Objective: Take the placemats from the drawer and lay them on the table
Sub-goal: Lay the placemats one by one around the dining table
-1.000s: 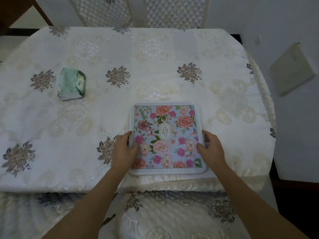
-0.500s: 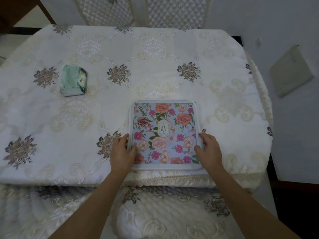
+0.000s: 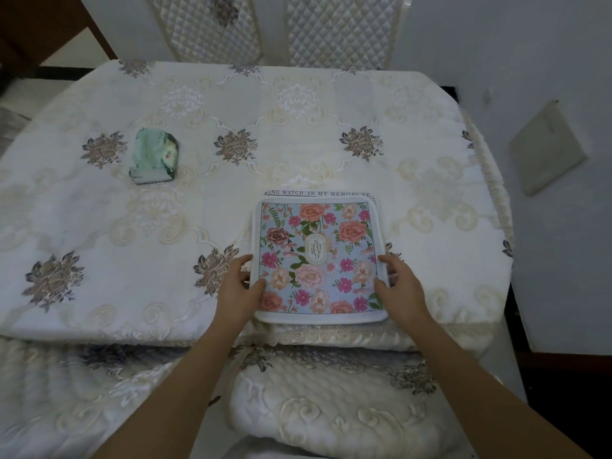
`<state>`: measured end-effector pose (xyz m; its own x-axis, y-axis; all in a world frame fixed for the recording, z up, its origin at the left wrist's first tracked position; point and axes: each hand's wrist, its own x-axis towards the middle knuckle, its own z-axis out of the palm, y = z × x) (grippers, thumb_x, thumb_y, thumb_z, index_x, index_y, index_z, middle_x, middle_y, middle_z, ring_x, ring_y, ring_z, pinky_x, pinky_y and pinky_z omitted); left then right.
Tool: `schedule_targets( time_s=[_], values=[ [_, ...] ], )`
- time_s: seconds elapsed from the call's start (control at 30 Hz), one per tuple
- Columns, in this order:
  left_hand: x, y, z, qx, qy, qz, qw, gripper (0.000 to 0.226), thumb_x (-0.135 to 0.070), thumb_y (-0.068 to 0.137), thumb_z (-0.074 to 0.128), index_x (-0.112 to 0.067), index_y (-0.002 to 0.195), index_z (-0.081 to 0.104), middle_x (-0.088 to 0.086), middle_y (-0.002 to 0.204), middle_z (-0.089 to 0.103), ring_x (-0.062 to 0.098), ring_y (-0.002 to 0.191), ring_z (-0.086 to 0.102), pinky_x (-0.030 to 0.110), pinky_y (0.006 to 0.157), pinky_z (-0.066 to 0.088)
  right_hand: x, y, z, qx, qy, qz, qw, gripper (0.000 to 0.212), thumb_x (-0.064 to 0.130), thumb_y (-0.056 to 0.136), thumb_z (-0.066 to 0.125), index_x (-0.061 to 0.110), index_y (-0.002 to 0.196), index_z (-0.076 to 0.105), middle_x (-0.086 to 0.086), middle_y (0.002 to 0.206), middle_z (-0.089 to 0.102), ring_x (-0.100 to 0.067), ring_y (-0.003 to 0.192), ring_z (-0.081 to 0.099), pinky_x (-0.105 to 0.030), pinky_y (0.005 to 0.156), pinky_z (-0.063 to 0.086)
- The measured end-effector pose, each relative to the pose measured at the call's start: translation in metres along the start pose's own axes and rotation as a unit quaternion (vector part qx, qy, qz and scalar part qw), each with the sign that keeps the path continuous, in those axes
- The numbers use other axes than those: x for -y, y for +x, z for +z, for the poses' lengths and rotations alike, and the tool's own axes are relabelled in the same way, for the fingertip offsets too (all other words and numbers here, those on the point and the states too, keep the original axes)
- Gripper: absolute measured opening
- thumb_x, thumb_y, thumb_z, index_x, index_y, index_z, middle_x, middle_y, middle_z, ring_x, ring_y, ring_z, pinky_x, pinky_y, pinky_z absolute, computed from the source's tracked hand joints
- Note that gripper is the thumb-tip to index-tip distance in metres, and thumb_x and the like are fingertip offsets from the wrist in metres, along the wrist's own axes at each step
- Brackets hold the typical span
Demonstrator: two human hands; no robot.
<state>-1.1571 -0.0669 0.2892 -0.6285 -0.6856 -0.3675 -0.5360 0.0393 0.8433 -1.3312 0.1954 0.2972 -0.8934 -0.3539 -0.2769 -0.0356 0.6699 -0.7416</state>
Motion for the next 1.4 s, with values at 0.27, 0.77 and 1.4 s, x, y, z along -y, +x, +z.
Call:
schedule_targets(
  time_s=[0.27, 0.77, 1.4],
  values=[
    [-0.028, -0.027, -0.019, -0.049, -0.040, 0.068, 0.996, 0.042, -0.011, 0.092, 0.062, -0.030, 0.129, 0.052, -0.004, 0.110, 0.067, 0.005, 0.087, 0.072, 0.031, 0.066, 0.062, 0.037, -0.024, -0.012, -0.035, -0.006, -0.096, 0.995, 0.041, 0.012, 0.092, 0.061, 0.021, 0.132, 0.056, 0.006, 0.115, 0.057, -0.009, 0.094, 0.057, -0.005, 0.070, 0.040],
    [-0.027, -0.183, -0.139, -0.307, 0.008, 0.073, 0.949, 0.039, -0.016, 0.094, 0.062, -0.027, 0.130, 0.054, -0.011, 0.108, 0.065, -0.004, 0.090, 0.066, 0.017, 0.065, 0.056, 0.138, -0.075, 0.042, 0.113, 0.042, -0.326, 0.938, 0.041, 0.015, 0.092, 0.061, 0.024, 0.131, 0.057, 0.008, 0.115, 0.058, -0.008, 0.089, 0.057, -0.025, 0.075, 0.052],
    [0.123, -0.293, -0.376, -0.441, -0.039, 0.052, 0.895, 0.038, -0.014, 0.093, 0.062, -0.027, 0.128, 0.056, -0.014, 0.107, 0.063, 0.004, 0.092, 0.068, 0.030, 0.068, 0.062, 0.277, -0.245, 0.259, 0.183, 0.019, -0.413, 0.892, 0.038, 0.022, 0.092, 0.061, 0.022, 0.130, 0.057, 0.007, 0.116, 0.060, -0.006, 0.086, 0.060, -0.023, 0.071, 0.051]
  ],
)
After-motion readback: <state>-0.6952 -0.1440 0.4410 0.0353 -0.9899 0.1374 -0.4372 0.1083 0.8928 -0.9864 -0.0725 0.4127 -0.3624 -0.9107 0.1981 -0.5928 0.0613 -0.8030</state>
